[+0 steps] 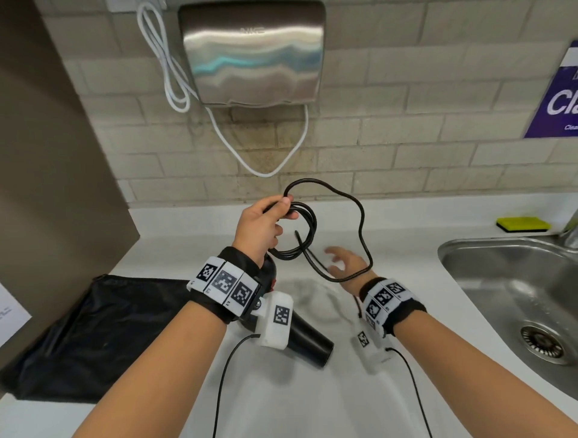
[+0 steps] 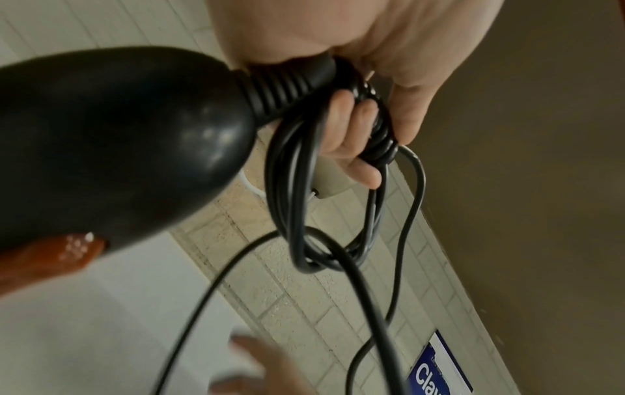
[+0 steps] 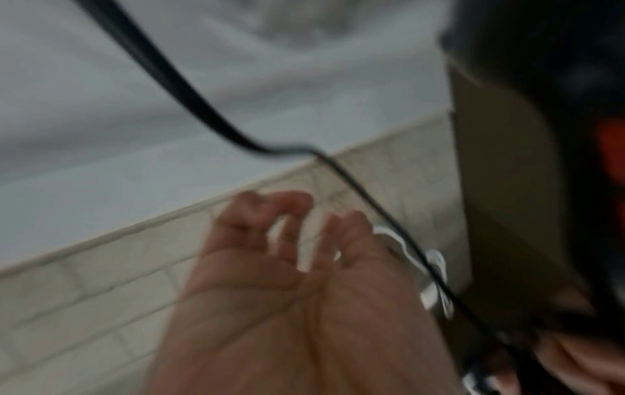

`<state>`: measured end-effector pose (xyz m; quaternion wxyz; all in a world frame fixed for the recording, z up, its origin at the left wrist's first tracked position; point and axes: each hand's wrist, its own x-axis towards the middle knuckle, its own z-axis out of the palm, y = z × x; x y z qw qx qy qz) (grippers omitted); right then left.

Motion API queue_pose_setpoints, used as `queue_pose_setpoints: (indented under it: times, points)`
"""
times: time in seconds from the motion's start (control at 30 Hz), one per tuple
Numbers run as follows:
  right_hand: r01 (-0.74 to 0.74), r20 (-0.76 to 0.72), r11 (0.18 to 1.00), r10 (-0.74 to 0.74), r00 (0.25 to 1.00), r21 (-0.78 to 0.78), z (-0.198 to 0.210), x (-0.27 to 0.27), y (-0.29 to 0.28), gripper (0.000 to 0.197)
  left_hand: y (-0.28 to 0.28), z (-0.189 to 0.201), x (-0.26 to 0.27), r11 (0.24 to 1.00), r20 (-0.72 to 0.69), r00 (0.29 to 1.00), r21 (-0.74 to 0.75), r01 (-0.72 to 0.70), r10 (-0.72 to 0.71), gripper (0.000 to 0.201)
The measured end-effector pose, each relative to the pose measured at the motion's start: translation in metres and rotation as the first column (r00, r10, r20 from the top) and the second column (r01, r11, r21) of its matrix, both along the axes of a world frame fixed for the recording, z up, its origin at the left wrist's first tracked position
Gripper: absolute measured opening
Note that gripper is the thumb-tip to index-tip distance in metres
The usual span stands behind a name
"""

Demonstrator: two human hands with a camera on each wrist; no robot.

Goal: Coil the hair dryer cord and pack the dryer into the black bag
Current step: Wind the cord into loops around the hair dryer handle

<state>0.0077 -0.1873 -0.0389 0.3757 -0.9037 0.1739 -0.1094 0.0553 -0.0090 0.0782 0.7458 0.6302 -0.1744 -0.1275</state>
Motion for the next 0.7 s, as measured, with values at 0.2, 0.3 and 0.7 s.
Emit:
queue_pose_setpoints:
  times: [0.2, 0.3, 0.7]
  points:
    - [-0.493, 0.462, 0.841, 0.355, 0.813, 0.222, 0.038, 0.01, 0.056, 0.054, 0.003, -0.001, 0.002, 1.0, -0.014, 1.0, -0.015, 0.019, -0.019, 0.015]
    - [-0.582, 0.529, 0.751, 0.371, 0.763, 0.313, 0.038, 0.012, 0.06, 0.052, 0.006, 0.002, -0.001, 0.999, -0.013, 0.999, -0.031, 0.044, -0.044, 0.016]
    - [-0.129, 0.505, 0.918, -0.085, 0.859, 0.374, 0.032, 0.03, 0.031, 0.017, 0.012, -0.002, 0.0, 0.998, 0.008, 0.999, -0.037, 0.048, -0.047, 0.015]
